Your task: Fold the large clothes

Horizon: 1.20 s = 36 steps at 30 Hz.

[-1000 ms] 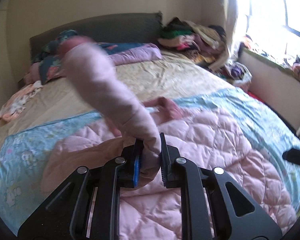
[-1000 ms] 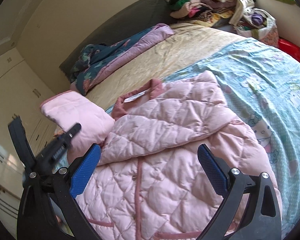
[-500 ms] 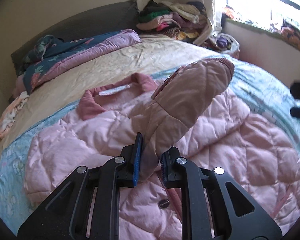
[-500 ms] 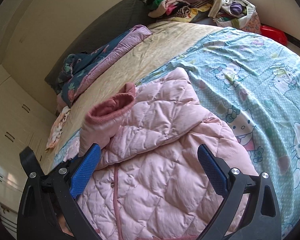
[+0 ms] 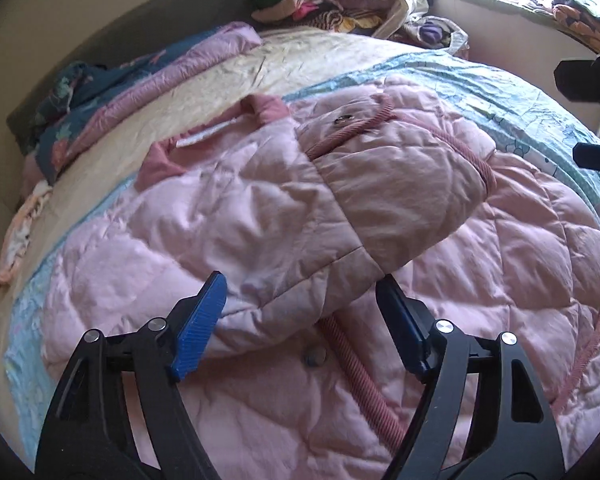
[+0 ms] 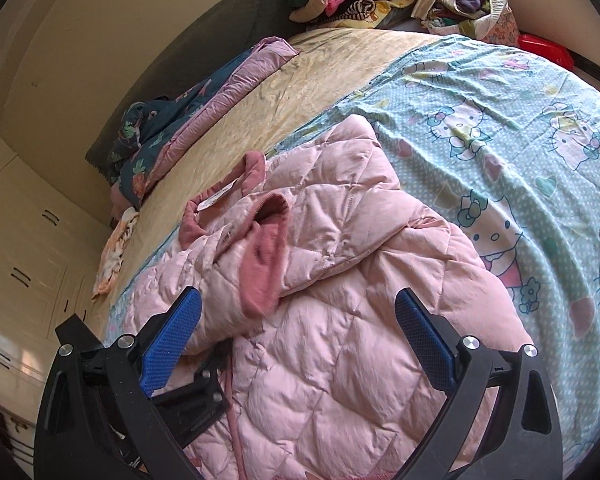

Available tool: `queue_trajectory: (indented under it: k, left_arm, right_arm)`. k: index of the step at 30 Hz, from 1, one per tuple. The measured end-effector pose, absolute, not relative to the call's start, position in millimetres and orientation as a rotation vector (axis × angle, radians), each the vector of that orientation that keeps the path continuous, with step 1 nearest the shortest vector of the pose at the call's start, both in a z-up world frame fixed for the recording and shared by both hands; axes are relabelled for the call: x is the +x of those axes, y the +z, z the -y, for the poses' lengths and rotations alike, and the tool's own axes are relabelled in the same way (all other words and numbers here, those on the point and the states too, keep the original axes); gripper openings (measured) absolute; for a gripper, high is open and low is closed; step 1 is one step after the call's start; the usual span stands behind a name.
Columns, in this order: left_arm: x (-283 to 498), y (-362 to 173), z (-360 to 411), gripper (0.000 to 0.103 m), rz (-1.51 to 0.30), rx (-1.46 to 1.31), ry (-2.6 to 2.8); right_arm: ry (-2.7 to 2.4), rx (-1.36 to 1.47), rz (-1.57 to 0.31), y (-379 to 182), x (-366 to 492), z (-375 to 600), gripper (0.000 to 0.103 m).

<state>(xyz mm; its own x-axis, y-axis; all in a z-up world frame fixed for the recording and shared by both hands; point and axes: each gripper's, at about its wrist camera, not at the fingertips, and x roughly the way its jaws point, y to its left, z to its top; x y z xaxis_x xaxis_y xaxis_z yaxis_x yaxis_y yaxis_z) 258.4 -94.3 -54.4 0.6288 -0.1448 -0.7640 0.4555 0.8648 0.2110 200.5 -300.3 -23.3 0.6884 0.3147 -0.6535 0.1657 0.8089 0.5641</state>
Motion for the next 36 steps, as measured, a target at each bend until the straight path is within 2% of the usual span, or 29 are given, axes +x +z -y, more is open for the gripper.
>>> queue_trajectory:
  k: [5,9,17,27,31,32,34,35,36]
  left_arm:
    - [251.0,-44.5,72.4,0.086,-0.878,0.339,-0.404]
    - [255.1,-28.5,39.2,0.092,-0.898,0.228,-0.392]
    - [274.6,1.5,-37.4,0.094,-0.874,0.033,-0.261]
    - [279.5,7.7,-117.7,0.094,-0.876,-0.079,-0.127]
    - [279.7,9.5,-138.2,0.094,-0.872,-0.11,-0.1]
    - [280.4,9.8,-142.6,0.094,-0.868,-0.113,-0.093]
    - [281.1,10.1,-148.9,0.094,-0.863,-0.118,-0.081]
    - [281.3,9.9,-152.0,0.094,-0.863,-0.121,-0.074]
    - [281.6,9.5,-155.1,0.094,-0.862,-0.126,-0.069]
  right_arm:
    - [0.1,0.633,-0.832,-22.3,203.6,295.7,0.097]
    - [0.116,0.643,-0.854,-26.4,209.1,285.7,0.097]
    - [0.169,0.658,-0.901,-41.7,231.4,252.4,0.097]
    - [0.15,0.777,-0.967,-77.7,254.9,237.3,0.096]
    - [0.148,0.825,-0.974,-88.2,258.2,235.1,0.076]
    - [0.148,0.831,-0.971,-89.9,258.6,234.5,0.065]
    - [0.148,0.828,-0.955,-90.0,257.4,235.0,0.055]
    - [0.15,0.817,-0.932,-88.5,255.6,235.5,0.042]
    - [0.155,0.799,-0.917,-86.1,255.0,234.8,0.035]
